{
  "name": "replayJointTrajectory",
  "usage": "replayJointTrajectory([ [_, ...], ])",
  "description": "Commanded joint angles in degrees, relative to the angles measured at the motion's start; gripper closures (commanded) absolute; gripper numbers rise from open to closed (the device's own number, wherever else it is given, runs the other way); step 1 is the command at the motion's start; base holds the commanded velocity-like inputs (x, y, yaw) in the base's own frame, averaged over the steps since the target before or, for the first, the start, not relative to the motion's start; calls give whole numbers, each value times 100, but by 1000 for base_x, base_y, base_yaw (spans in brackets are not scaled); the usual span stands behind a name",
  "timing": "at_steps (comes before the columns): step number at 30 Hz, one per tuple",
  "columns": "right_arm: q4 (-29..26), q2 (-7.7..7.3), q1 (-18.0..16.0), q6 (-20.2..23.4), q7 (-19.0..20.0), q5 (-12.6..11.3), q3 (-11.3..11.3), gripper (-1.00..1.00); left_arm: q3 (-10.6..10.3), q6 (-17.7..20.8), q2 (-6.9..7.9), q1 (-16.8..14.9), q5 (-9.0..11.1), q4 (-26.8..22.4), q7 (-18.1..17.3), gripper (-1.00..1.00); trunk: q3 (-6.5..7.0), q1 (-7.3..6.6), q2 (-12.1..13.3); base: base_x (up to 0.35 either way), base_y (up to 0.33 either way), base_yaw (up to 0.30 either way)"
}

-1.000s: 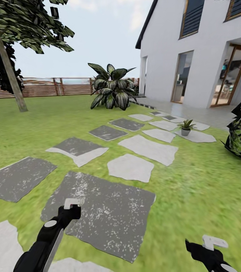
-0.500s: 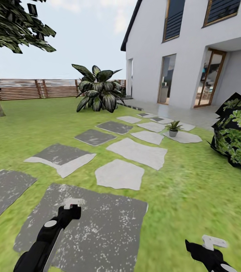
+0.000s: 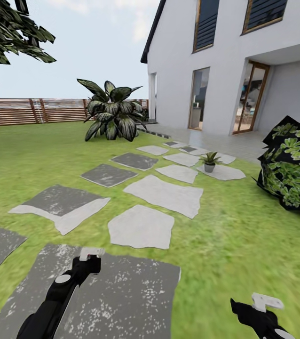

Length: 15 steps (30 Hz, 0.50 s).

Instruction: Pick up the pesticide atomizer in the garden and spray insectifuge to fully cover both potted plants in the garden.

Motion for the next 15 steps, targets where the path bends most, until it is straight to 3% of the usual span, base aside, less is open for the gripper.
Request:
replayJointTrajectory([
  [1,-10,-1,1,29,-1,-4,1,-100,-2,31,2,-2,-5,-8,-17,100,-5,3,-2,336,0,-1],
  [8,-10,-1,1,29,-1,-4,1,-100,-2,31,2,-2,-4,-8,-17,100,-5,3,-2,336,0,-42],
  [15,-10,-1,1,29,-1,-4,1,-100,-2,31,2,-2,-4,-8,-17,100,-5,3,-2,336,52,-212],
])
